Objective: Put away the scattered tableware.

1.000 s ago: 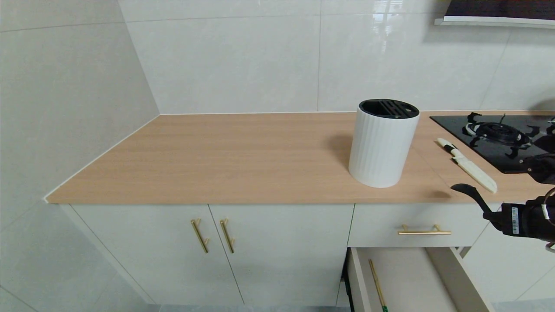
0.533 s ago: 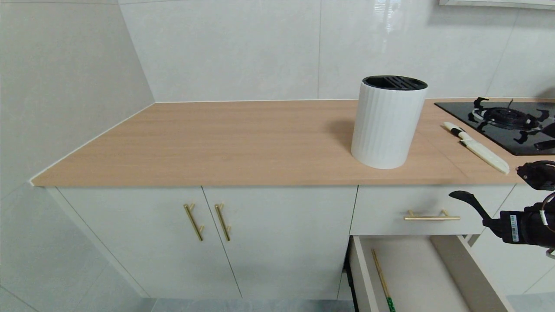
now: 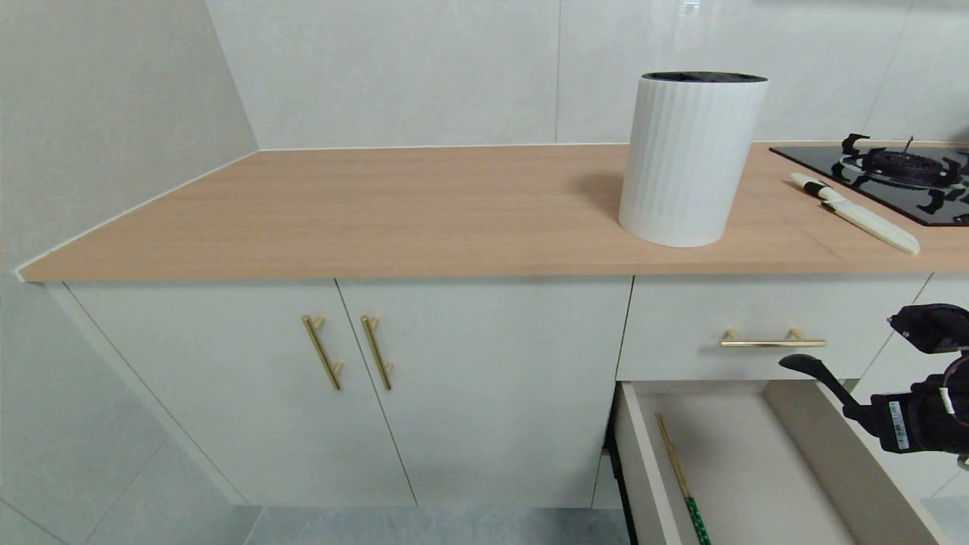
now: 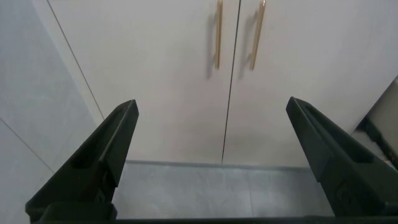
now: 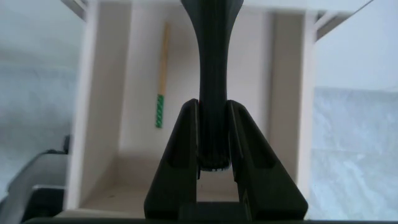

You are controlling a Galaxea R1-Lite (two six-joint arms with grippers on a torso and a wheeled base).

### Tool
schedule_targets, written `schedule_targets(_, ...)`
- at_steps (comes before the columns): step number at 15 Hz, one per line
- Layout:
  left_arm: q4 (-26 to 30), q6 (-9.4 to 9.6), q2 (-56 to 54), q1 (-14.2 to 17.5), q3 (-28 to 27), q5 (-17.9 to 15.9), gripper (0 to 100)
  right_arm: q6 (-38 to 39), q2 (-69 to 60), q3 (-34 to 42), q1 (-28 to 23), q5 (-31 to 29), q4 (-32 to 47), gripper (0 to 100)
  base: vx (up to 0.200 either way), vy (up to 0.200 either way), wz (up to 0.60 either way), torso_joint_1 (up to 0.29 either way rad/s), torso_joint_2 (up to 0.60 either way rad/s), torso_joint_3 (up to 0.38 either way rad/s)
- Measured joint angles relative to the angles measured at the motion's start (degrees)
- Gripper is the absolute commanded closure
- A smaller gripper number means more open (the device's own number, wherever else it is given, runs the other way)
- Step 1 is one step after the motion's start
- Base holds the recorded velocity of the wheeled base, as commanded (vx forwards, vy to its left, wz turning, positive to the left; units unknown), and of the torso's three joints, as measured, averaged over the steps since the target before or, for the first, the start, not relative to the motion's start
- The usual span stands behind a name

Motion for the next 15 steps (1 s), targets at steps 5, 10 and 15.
schedule_targets(5,0.0,0.00,0.0,0.0,0.0,0.0,0,0.0,5.4,0.1,0.0,-0.1,-0.3,100,0.000,0.000,0.00,-0.120,0.45,0.330)
schedule_targets(10,0.0,0.00,0.0,0.0,0.0,0.0,0,0.1,15.0,0.0,0.0,-0.1,-5.7,100,0.000,0.000,0.00,-0.027,0.16,0.124)
schedule_targets(15,0.0,0.01,0.0,0.0,0.0,0.0,0,0.4,25.6,1.6,0.2,-0.1,-17.7,100,0.000,0.000,0.00,0.000,0.00,0.000)
